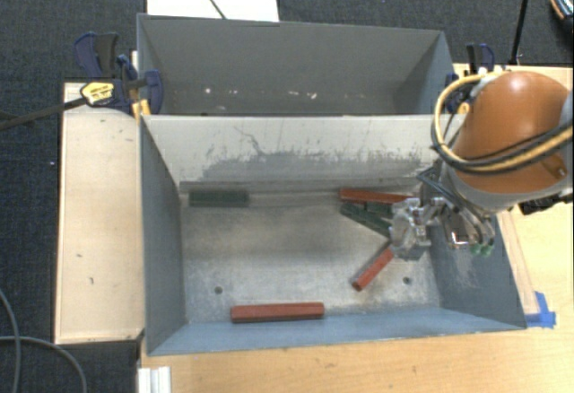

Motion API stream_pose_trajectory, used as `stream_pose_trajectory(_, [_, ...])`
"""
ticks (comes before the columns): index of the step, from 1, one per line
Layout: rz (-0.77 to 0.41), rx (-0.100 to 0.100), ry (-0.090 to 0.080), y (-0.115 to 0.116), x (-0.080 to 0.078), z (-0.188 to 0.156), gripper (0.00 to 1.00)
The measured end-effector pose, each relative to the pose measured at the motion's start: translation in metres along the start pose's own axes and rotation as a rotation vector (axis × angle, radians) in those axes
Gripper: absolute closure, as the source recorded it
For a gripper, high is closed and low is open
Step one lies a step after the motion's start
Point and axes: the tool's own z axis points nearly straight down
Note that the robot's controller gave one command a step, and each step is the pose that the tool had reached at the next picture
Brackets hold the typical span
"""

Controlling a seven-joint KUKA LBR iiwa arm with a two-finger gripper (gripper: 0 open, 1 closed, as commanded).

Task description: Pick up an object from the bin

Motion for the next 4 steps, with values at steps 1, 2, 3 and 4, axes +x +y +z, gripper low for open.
stream_pose_trajectory(1, [0.002,0.0,0.009,-0.001,0.002,0.004,0.0])
stream_pose_trajectory(2, [-0.126,-0.002,0.013,-0.005,-0.041,0.143,0.0])
stream_pose_trajectory(3, [-0.339,0.0,0.006,-0.043,-0.09,0.139,0.0])
stream_pose_trajectory(4, [-0.336,-0.001,0.003,-0.043,-0.091,0.137,1.0])
